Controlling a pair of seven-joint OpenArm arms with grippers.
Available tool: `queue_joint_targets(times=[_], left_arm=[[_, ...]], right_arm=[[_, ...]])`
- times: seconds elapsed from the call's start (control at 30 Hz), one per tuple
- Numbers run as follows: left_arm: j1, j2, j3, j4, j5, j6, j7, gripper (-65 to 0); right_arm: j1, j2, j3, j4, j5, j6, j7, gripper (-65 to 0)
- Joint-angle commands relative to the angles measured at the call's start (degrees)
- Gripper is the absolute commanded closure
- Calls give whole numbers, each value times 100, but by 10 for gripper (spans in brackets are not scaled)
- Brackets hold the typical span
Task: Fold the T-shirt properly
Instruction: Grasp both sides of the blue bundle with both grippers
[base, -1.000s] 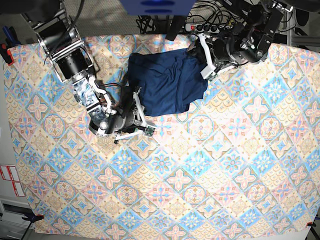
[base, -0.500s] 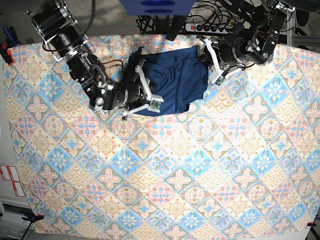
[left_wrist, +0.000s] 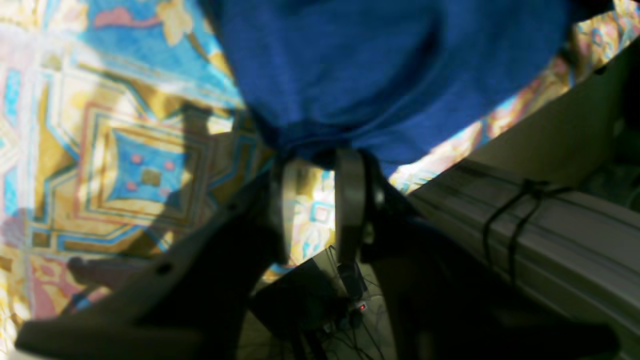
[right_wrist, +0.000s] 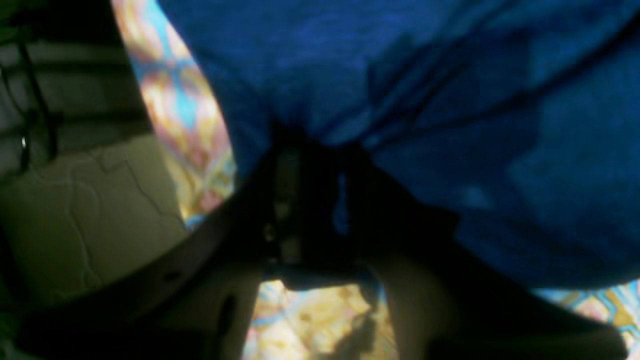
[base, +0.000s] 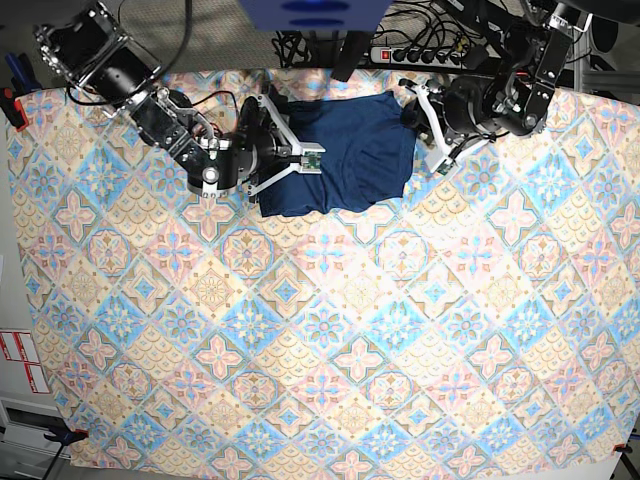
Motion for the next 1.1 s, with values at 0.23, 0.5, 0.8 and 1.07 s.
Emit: queue_joint_targets(times=[0.23,0.5,0.8,1.07], left_arm=[[-3,-45,-22,396,-81,-21,-51,-124],[331,-54,-136,1266,-90,-21,-51,-123],[304,359,162,1416,-90,-47,-15,-111],[278,359,426,1029,-55,-30,-51,0]], right_arm=[[69,86,317,796,172,19,-201,-135],[-142,42,2190,1473,180,19,-210,-134],[307,-881,2717,207,136,19,-201,-11],[1071,-1408,2726,-1331,128,19,203,-1]])
